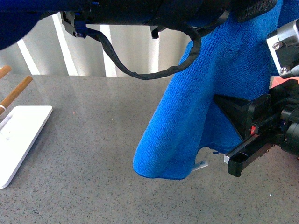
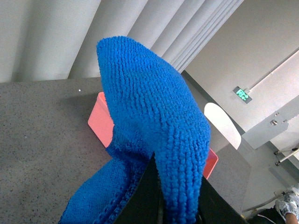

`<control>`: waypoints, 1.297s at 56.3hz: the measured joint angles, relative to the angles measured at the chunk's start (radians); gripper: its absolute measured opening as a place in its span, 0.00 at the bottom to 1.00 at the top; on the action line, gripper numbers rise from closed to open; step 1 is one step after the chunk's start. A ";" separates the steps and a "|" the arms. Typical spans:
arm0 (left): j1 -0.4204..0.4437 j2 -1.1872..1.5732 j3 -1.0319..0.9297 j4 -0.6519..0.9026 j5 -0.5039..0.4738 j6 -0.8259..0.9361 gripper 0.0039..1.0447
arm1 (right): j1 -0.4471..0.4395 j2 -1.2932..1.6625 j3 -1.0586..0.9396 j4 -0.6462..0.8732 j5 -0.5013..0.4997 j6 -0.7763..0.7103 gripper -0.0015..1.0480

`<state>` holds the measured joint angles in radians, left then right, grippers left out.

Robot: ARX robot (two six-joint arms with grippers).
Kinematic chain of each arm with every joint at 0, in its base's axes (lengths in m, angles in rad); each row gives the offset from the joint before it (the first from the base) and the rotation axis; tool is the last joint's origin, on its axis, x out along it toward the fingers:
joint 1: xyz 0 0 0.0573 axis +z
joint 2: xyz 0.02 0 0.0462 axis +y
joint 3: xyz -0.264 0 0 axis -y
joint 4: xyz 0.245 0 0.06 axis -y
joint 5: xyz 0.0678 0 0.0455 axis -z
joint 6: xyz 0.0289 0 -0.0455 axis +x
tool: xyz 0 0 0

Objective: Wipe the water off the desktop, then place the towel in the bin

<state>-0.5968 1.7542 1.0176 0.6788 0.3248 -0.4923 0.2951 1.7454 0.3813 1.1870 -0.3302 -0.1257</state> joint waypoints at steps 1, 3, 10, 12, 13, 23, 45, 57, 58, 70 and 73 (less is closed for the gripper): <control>0.000 0.000 0.000 0.000 0.000 0.000 0.04 | 0.000 0.000 0.000 0.000 0.000 0.000 0.06; 0.000 0.000 0.000 0.000 0.000 -0.001 0.04 | -0.002 0.000 0.000 0.003 0.000 0.000 0.04; 0.000 0.000 0.000 0.000 0.005 -0.003 0.04 | -0.013 -0.007 -0.001 0.011 -0.005 0.004 0.04; 0.000 0.000 0.000 0.000 0.007 -0.003 0.04 | -0.015 -0.009 -0.001 0.012 -0.005 0.004 0.04; 0.000 0.000 0.000 0.000 0.007 -0.003 0.04 | -0.016 -0.011 -0.002 0.014 -0.006 0.004 0.04; 0.001 0.000 0.000 -0.008 0.007 -0.003 0.08 | -0.019 -0.015 -0.005 0.020 -0.009 0.004 0.04; 0.064 0.000 -0.005 -0.034 0.008 0.011 0.65 | -0.035 -0.044 -0.005 0.018 -0.013 0.007 0.04; 0.159 0.002 -0.007 -0.066 0.007 0.038 0.96 | -0.049 -0.066 -0.005 -0.002 -0.019 0.011 0.04; 0.165 0.002 -0.007 -0.068 0.007 0.040 0.95 | -0.051 -0.071 -0.005 -0.006 -0.019 0.011 0.04; 0.292 0.008 -0.019 -0.127 0.039 0.129 0.94 | -0.085 -0.106 -0.007 -0.031 -0.004 0.011 0.04; 0.324 0.008 -0.032 -0.142 0.055 0.160 0.94 | -0.097 -0.110 -0.013 -0.024 -0.003 0.011 0.04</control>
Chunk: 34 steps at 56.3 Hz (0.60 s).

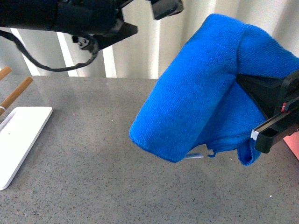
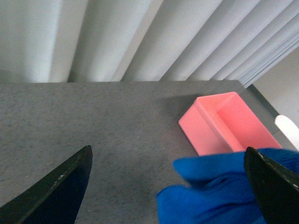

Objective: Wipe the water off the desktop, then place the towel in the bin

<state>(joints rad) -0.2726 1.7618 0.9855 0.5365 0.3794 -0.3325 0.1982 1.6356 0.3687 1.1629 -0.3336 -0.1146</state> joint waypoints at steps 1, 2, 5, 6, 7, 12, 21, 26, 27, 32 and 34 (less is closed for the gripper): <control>0.013 -0.001 -0.007 -0.005 0.009 0.008 0.94 | -0.007 -0.002 -0.003 0.003 0.000 0.000 0.04; 0.020 -0.001 -0.011 -0.007 0.013 0.015 0.94 | -0.014 -0.003 -0.006 0.006 0.001 0.000 0.04; 0.056 -0.003 -0.032 -0.008 0.038 0.032 0.94 | -0.028 -0.003 -0.011 0.013 0.000 0.000 0.04; 0.070 -0.006 -0.042 -0.008 0.049 0.043 0.94 | -0.036 -0.003 -0.014 0.015 -0.002 0.000 0.04; 0.077 -0.007 -0.047 -0.009 0.053 0.045 0.94 | -0.043 -0.003 -0.017 0.018 -0.004 0.000 0.04; 0.134 -0.028 -0.087 -0.009 0.095 0.070 0.94 | -0.074 -0.003 -0.024 0.024 -0.014 0.000 0.04; 0.232 -0.110 -0.165 -0.010 0.159 0.107 0.94 | -0.113 -0.002 -0.025 0.020 -0.017 0.000 0.04; 0.269 -0.153 -0.202 -0.008 0.177 0.116 0.94 | -0.124 0.001 -0.025 0.019 -0.018 0.004 0.04; 0.277 -0.163 -0.211 -0.008 0.179 0.118 0.94 | -0.125 0.001 -0.025 0.019 -0.018 0.005 0.04; 0.295 -0.192 -0.249 0.018 0.142 0.133 0.92 | -0.130 0.006 -0.025 0.021 -0.018 0.011 0.04; 0.288 -0.205 -0.290 0.113 0.023 0.170 0.87 | -0.132 0.008 -0.025 0.023 -0.018 0.012 0.04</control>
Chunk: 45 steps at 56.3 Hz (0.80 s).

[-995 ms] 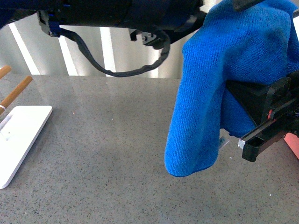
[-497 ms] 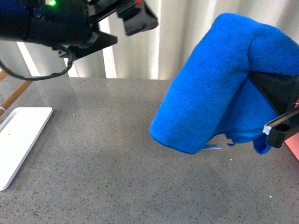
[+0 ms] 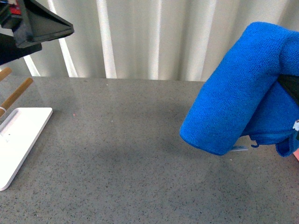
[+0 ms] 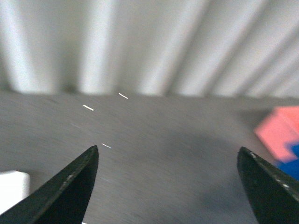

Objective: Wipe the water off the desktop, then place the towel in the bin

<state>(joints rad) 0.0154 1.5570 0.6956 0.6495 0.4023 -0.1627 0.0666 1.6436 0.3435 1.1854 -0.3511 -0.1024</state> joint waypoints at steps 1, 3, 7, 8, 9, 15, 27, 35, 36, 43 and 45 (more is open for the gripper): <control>-0.004 -0.009 -0.031 0.068 -0.084 0.018 0.84 | 0.000 0.000 0.000 0.000 0.000 0.000 0.04; -0.008 -0.027 -0.079 0.155 -0.190 0.056 0.79 | 0.000 0.000 0.000 0.001 0.000 0.000 0.04; -0.012 -0.097 -0.188 0.273 -0.355 0.100 0.67 | 0.000 0.000 0.000 0.003 -0.002 0.000 0.04; -0.012 -0.109 -0.201 0.280 -0.368 0.106 0.65 | 0.000 0.000 0.000 0.003 -0.003 0.000 0.04; -0.012 -0.141 -0.232 0.290 -0.387 0.115 0.61 | 0.000 0.000 0.000 0.003 -0.004 0.000 0.04; -0.012 -0.268 -0.355 0.305 -0.403 0.137 0.41 | -0.001 0.000 -0.001 0.014 -0.010 -0.001 0.04; -0.014 -0.415 -0.494 0.282 -0.402 0.149 0.03 | -0.010 0.004 -0.007 0.020 -0.005 0.004 0.04; -0.014 -0.535 -0.563 0.228 -0.402 0.155 0.03 | -0.011 0.001 -0.008 -0.003 0.023 0.006 0.04; -0.014 -0.539 -0.565 0.226 -0.402 0.155 0.03 | -0.011 -0.001 -0.009 -0.010 0.026 0.007 0.04; -0.014 -0.600 -0.608 0.212 -0.402 0.155 0.03 | -0.012 -0.013 -0.011 -0.038 0.036 0.017 0.04; -0.014 -0.605 -0.623 0.236 -0.402 0.155 0.03 | -0.012 -0.014 -0.011 -0.043 0.040 0.020 0.04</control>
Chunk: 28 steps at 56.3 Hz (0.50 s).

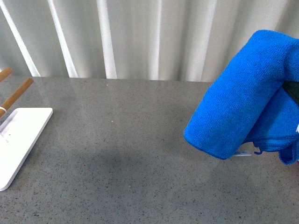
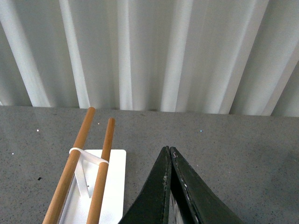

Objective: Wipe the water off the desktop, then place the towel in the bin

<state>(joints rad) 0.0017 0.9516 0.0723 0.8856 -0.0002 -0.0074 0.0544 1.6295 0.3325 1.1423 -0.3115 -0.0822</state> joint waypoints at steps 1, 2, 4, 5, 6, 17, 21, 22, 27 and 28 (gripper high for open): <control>0.000 -0.003 -0.004 0.001 0.000 0.000 0.03 | 0.000 -0.002 0.000 -0.006 0.005 0.001 0.04; 0.000 -0.008 -0.011 -0.002 0.000 0.000 0.03 | 0.000 -0.003 0.000 -0.009 0.008 0.002 0.04; 0.000 -0.020 -0.022 -0.013 0.000 0.000 0.03 | 0.001 -0.009 0.000 -0.022 0.017 0.002 0.04; 0.000 -0.031 -0.029 -0.024 0.000 0.000 0.03 | 0.001 -0.011 0.000 -0.026 0.019 0.002 0.04; 0.000 -0.037 -0.031 -0.030 0.000 0.000 0.03 | 0.002 -0.014 0.000 -0.032 0.022 0.002 0.04; 0.000 -0.182 -0.048 -0.146 0.000 0.000 0.03 | 0.008 -0.076 -0.006 -0.093 0.034 0.009 0.04; 0.000 -0.228 -0.049 -0.187 0.000 0.000 0.03 | 0.009 -0.112 -0.010 -0.115 0.040 0.014 0.04; 0.000 -0.242 -0.049 -0.199 0.000 0.000 0.03 | 0.009 -0.117 -0.011 -0.119 0.042 0.016 0.04; 0.000 -0.300 -0.049 -0.251 0.000 0.000 0.03 | 0.009 -0.150 -0.019 -0.143 0.048 0.019 0.04; 0.000 -0.307 -0.049 -0.257 0.000 0.000 0.03 | 0.010 -0.156 -0.022 -0.147 0.048 0.019 0.04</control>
<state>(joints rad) 0.0017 0.6445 0.0231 0.6285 -0.0006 -0.0074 0.0643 1.4734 0.3107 0.9951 -0.2638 -0.0635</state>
